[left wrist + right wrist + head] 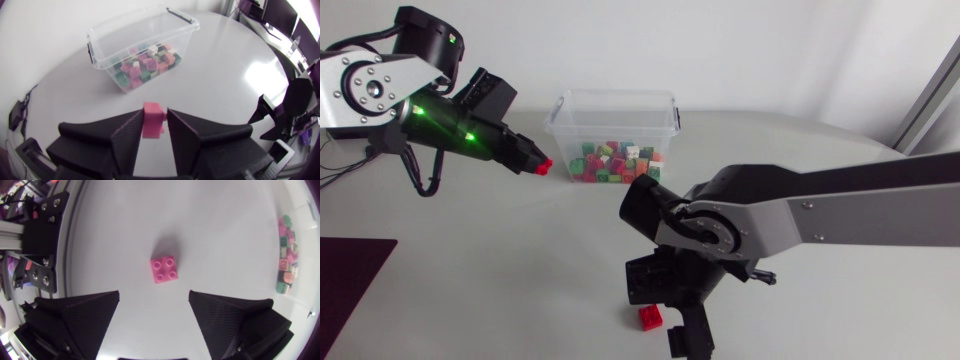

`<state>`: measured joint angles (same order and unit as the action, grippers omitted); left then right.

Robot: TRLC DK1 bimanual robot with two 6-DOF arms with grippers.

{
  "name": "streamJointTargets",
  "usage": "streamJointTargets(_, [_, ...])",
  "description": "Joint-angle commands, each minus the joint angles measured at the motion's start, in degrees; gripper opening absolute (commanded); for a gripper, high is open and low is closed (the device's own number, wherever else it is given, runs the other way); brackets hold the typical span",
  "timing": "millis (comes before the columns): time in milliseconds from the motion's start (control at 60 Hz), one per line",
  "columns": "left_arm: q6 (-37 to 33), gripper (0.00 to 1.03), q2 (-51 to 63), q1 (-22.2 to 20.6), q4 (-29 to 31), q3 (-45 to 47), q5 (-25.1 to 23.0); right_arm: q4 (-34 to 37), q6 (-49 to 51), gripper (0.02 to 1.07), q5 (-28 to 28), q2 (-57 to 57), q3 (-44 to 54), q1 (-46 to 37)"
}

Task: Place the duplo bricks in the container

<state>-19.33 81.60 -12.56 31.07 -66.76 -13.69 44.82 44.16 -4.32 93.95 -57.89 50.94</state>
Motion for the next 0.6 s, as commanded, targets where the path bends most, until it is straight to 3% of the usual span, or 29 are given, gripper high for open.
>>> streamJointTargets(0, [-0.6, 0.34, 1.6, -1.0, 0.9, -3.2, -0.6, -0.1, 4.3, 1.02, -0.1, 2.7, 0.1, 0.2])
streamJointTargets(283, [-0.5, 0.34, 5.1, -2.2, 1.9, -7.4, -0.4, -0.4, 6.0, 1.0, 0.4, 9.1, -4.6, 0.7])
streamJointTargets(517, [-1.0, 0.35, 6.6, -3.1, 3.6, -7.8, 0.6, 0.5, 8.0, 0.93, 0.9, 12.1, -7.0, 1.2])
streamJointTargets(583, [-2.6, 0.37, 7.7, -3.4, 5.2, -7.7, 1.1, 1.0, 8.7, 0.85, 0.9, 12.7, -7.4, 1.2])
